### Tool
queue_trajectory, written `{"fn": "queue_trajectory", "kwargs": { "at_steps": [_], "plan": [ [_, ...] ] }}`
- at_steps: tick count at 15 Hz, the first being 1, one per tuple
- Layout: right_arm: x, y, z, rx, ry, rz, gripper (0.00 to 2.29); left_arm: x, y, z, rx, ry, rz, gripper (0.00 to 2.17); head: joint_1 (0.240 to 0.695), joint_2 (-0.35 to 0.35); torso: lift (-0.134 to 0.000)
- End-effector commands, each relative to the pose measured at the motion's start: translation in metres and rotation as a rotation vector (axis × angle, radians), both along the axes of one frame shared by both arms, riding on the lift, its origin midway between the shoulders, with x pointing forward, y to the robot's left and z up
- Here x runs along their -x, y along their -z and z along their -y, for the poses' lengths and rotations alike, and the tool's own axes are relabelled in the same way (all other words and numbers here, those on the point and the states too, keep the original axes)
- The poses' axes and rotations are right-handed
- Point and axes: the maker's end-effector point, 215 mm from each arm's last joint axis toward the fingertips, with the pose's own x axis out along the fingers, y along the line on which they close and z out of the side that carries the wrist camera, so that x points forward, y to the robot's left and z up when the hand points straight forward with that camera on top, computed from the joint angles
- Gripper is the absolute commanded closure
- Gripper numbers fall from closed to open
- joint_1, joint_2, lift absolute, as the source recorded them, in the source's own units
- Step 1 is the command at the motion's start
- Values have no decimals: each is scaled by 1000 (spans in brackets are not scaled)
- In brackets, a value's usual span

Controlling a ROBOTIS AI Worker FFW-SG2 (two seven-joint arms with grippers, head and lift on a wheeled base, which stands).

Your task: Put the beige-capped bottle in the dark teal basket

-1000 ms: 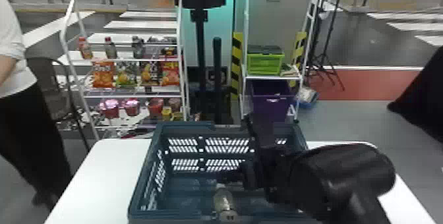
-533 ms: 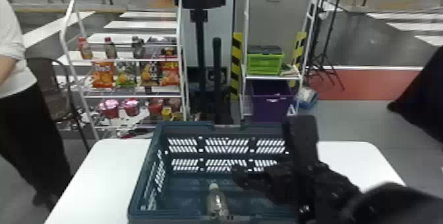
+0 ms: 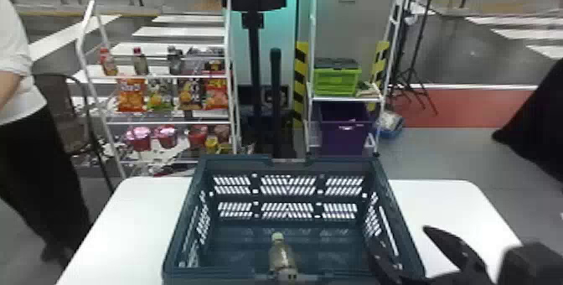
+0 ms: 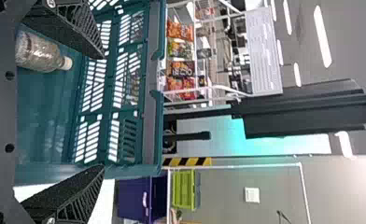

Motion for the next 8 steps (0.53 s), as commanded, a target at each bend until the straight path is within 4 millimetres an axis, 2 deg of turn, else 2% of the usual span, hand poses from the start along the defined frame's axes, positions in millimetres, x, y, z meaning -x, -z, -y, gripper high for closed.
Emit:
{"fn": "queue_trajectory", "kwargs": {
  "at_steps": [1,3,7,8],
  "plan": [
    [25,0,26,-15,47,81,46,-1,-2,2,2,4,3,154,499,0,0],
    [49,13,38,-22,57,100,46,-1,-3,4,3,7,4,154,499,0,0],
    [91,54,44,-35,62,61,46,0,-6,8,4,15,10,154,499,0,0],
    [99,51,50,-36,76,89,46,0,-6,8,3,15,8,154,499,0,0]
  ]
}}
